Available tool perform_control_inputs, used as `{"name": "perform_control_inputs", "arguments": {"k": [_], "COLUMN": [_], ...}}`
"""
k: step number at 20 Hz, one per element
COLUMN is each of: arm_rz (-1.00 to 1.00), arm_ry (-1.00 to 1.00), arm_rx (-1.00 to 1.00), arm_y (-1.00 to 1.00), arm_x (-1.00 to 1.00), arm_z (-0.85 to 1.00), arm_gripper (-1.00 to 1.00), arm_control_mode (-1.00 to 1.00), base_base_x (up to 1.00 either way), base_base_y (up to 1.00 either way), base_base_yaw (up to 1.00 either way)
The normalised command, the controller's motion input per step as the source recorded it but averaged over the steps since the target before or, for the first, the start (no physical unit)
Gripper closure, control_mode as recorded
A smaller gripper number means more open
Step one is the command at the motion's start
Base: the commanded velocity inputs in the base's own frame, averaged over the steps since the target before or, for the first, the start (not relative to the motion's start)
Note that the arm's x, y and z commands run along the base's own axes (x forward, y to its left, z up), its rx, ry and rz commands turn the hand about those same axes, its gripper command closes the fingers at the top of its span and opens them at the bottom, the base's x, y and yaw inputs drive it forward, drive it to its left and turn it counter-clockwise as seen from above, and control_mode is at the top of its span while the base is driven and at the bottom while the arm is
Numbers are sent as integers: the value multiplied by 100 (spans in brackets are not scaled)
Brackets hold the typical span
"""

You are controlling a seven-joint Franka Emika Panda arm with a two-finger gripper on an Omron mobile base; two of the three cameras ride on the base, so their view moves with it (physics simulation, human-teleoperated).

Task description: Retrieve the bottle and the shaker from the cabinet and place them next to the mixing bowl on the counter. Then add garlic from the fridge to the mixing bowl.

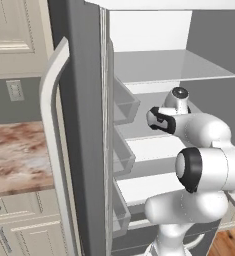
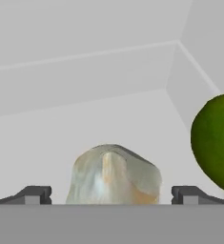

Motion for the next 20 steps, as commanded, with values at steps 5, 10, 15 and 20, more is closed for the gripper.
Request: {"name": "perform_control_inputs", "arguments": {"k": [5,10,15,20], "arm_rz": [0,0,0,0], "arm_ry": [0,0,0,0], "arm_rx": [0,0,0,0], "arm_y": [0,0,0,0], "arm_x": [3,9,5,0], "arm_z": [-14,-14,-1,0], "arm_gripper": [-100,-100,-100,-100], "arm_control_mode": [-100,-100,-100,-100], "base_base_x": [0,0,0,0], "base_base_y": [0,0,0,0], "base_base_yaw": [0,0,0,0]}}
